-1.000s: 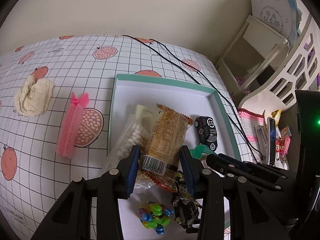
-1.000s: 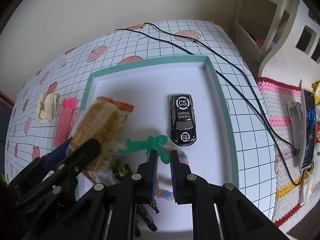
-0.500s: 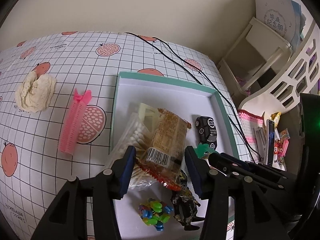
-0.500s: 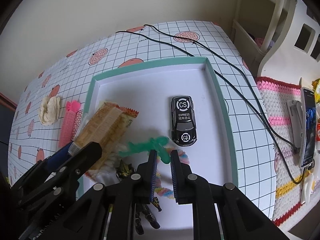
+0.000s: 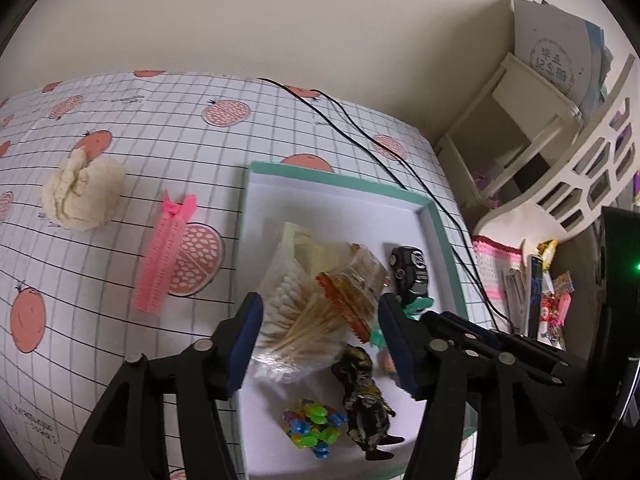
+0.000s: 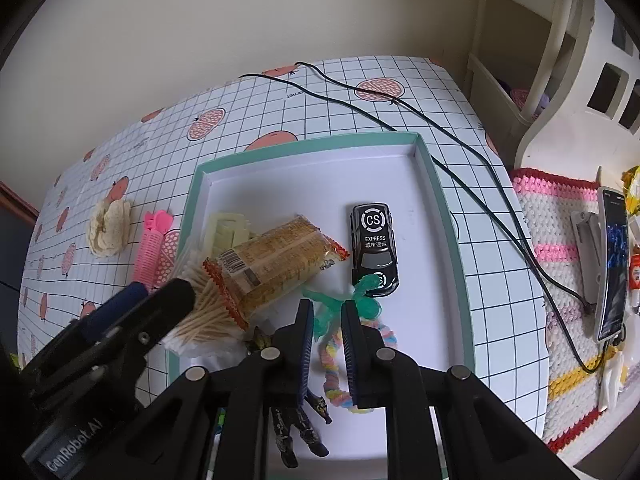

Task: Organize objects
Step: 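Open left tool to drop the snack bar while right tool releases the roller, then move both tools back toward the lace scrunchie and pink hair roller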

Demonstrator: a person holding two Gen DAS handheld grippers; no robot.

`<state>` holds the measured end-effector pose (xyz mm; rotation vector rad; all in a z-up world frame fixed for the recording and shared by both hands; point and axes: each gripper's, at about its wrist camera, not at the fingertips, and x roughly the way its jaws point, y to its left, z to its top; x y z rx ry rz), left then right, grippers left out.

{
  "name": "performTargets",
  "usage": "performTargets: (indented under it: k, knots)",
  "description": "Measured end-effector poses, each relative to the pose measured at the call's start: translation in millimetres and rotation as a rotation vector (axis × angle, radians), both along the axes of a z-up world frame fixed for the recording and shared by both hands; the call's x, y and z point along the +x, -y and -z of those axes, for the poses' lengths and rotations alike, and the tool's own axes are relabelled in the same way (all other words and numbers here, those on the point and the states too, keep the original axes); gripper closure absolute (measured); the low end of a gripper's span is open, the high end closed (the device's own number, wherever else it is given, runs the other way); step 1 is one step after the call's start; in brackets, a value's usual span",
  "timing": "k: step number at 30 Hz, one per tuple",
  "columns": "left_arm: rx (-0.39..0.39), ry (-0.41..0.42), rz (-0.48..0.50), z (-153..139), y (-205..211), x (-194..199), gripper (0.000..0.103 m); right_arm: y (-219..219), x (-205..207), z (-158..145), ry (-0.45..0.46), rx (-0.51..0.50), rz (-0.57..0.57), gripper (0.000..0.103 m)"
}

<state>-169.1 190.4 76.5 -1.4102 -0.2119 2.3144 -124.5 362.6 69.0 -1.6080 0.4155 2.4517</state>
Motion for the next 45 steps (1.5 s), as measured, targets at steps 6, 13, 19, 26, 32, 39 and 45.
performTargets:
  k: [6, 13, 19, 26, 32, 39, 45]
  knots:
    - [-0.062, -0.004, -0.058, 1, 12, -4, 0.039, 0, -2, 5, 0.003, -0.002, 0.013, 0.052]
    - [-0.119, 0.002, -0.138, 3, 32, -9, 0.021, 8, -2, 4, -0.004, 0.013, 0.002, 0.04]
    - [-0.157, 0.007, -0.176, 3, 44, -13, 0.017, 14, -4, 5, 0.0, 0.028, -0.007, 0.031]
    - [-0.183, 0.03, -0.203, 10, 53, -17, 0.004, 19, -6, 5, -0.003, 0.037, -0.011, 0.018]
    - [-0.185, 0.037, -0.224, 12, 60, -20, 0.004, 22, -7, 7, 0.0, 0.042, -0.011, 0.008]
    - [-0.182, 0.049, -0.243, 15, 67, -21, 0.004, 24, -7, 7, 0.003, 0.058, -0.009, 0.0]
    - [-0.154, 0.031, -0.248, 9, 73, -22, 0.004, 28, -9, 7, 0.006, 0.062, -0.018, 0.0]
